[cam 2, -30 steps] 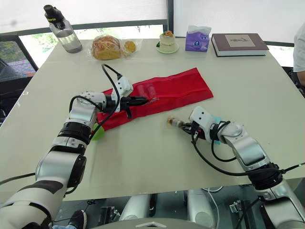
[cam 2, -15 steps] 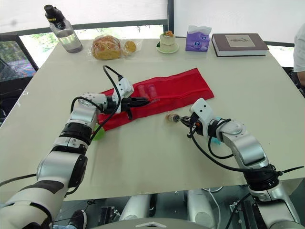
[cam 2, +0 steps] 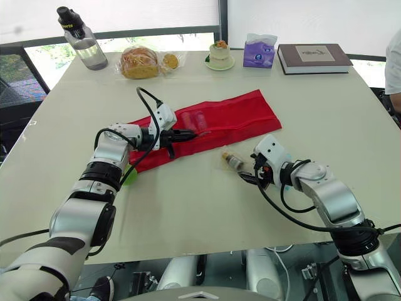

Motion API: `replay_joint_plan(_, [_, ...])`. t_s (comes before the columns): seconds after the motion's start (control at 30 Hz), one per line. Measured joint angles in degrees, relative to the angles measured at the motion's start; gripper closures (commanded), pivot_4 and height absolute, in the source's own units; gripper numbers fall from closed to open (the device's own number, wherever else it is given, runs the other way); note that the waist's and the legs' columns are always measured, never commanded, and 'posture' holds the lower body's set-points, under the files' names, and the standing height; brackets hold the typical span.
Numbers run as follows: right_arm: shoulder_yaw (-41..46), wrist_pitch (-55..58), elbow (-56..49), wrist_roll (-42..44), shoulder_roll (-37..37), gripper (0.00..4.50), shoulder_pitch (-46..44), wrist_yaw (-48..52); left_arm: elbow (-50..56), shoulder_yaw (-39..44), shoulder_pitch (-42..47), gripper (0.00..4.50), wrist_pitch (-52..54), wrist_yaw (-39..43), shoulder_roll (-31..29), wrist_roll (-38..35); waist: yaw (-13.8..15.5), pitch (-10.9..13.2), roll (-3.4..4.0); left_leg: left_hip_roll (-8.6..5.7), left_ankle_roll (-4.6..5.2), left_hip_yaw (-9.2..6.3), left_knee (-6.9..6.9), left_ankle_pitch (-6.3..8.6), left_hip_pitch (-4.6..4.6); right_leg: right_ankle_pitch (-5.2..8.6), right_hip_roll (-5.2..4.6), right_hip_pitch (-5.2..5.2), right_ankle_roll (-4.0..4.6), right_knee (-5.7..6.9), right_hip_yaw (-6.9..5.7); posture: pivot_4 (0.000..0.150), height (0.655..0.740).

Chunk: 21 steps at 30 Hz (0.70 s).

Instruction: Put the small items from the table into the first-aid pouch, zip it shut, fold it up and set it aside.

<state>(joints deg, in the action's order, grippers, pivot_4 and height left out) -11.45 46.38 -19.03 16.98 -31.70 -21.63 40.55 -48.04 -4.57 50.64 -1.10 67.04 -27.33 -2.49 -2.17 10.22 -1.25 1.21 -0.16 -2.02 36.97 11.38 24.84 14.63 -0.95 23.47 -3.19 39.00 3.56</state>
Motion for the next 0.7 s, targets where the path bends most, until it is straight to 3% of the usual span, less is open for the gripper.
replay_joint_plan(0.2, [-2.9,0.8,2.7,-3.0,4.1,0.91,-2.4,-4.5,-0.9,0.0,0.8,4.5,-0.5,0.0,0.1,0.0,0.1,0.0,0.0,-0.01,0.0,0.0,0.01,0.0,0.02,0.0,-0.02,0.0,0.0,-0.01,-0.01,0.15,0.74])
replay_joint_plan(0.3, [-3.6,1.1,3.0,-3.6,4.9,1.78,-2.4,-5.4,-1.0,0.0,0.8,4.5,-0.5,0.0,0.1,0.0,0.0,0.0,0.0,-0.01,0.0,-0.01,0.01,0.0,0.01,0.0,-0.01,0.0,0.0,0.0,-0.01,0.15,0.74])
replay_joint_plan(0.37, [-4.0,1.1,3.1,-4.2,4.7,2.7,-2.4,-5.7,-1.0,0.0,0.8,4.5,-0.5,0.0,0.1,0.0,0.1,0.0,0.0,-0.01,0.0,-0.01,0.01,0.0,0.01,0.0,-0.01,0.0,0.0,0.0,-0.01,0.15,0.74])
replay_joint_plan(0.4, [-4.2,1.3,3.2,-4.5,4.5,3.37,-2.4,-5.8,-1.0,0.0,0.8,4.5,-0.5,0.0,0.1,0.0,0.1,0.0,0.0,-0.01,0.0,0.0,0.01,0.0,0.01,0.0,-0.01,0.0,0.0,0.0,-0.01,0.15,0.74])
replay_joint_plan(0.43, [-4.1,1.3,3.0,-4.7,4.3,3.66,-2.4,-5.8,-1.1,0.0,0.8,4.5,-0.5,0.0,0.1,0.0,0.0,0.0,0.0,-0.01,0.0,0.0,0.01,0.0,0.01,0.0,-0.01,0.0,0.0,0.0,-0.01,0.15,0.74])
replay_joint_plan(0.7, [-4.1,1.7,2.6,-4.9,4.0,3.67,-2.5,-6.1,-1.1,0.0,0.9,4.5,-0.5,0.0,0.2,0.0,0.0,0.0,0.0,-0.01,0.0,-0.01,0.01,0.0,0.01,0.0,-0.01,0.0,0.0,0.0,-0.02,0.15,0.74])
